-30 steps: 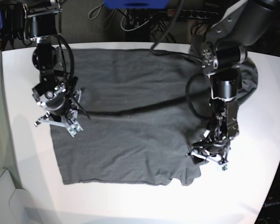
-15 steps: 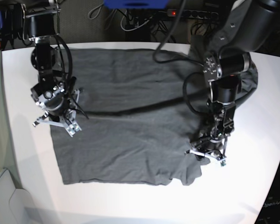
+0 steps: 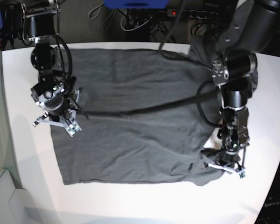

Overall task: Layout the t-shirt on the table in an organized manner, then fold the t-shirt properly
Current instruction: 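Drag the left gripper along the shirt side toward the hem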

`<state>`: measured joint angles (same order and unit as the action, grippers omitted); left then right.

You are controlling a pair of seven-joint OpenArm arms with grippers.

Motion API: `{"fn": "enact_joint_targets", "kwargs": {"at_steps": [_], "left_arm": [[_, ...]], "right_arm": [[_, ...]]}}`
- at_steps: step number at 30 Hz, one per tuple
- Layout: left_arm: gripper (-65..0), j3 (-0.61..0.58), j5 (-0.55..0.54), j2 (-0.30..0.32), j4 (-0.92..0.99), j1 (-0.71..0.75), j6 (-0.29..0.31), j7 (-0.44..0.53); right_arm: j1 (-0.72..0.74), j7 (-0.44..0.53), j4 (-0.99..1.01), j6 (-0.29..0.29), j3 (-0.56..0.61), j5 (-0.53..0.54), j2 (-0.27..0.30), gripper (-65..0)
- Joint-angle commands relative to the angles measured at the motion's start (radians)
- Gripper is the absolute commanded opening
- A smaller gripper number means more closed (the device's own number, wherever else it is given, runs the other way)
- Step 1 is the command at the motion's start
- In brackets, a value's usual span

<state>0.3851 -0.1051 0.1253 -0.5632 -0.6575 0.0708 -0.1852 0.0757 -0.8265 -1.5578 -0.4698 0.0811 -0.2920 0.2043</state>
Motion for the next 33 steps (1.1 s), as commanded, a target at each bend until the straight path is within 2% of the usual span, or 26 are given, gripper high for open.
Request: {"fn": "enact_joint_targets", "kwargs": {"at_steps": [1,5,11,15,23,33], "left_arm": [[-64.5,-0.002,-0.003,0.012,-0.03,-0.058,0.01,0.014],[-64.5,-0.007,-0.003,0.043,-0.03,-0.118,0.01,-0.003],[-64.5,-0.013,0.008,0.046,-0.036,-0.187,0.01,-0.004],[-64.5,-0.016,0.009,0.072,-0.027,-0.25,0.01,-0.004],[-64.5,-0.202,0.008,0.092,-0.03,-0.316,0.01,0.005],[-64.1,-0.295,0.008,0.084,-0.025,-0.321,0.01,0.077]], "right_arm": [[0.019,0.016,-0.016,0.009,-0.004,-0.006,0.005,-65.0],[0.017,0.016,-0.016,0.009,-0.005,-0.006,0.005,-65.0],[0.017,0.016,-0.016,0.009,-0.005,-0.006,0.004,-65.0],[0.017,0.016,-0.016,0.009,-0.005,-0.006,0.004,-65.0],[0.017,0.016,-0.016,0.009,-0.005,-0.006,0.001,-65.0],[0.005,0.016,-0.016,0.009,-0.001,-0.006,0.001,-65.0]]}}
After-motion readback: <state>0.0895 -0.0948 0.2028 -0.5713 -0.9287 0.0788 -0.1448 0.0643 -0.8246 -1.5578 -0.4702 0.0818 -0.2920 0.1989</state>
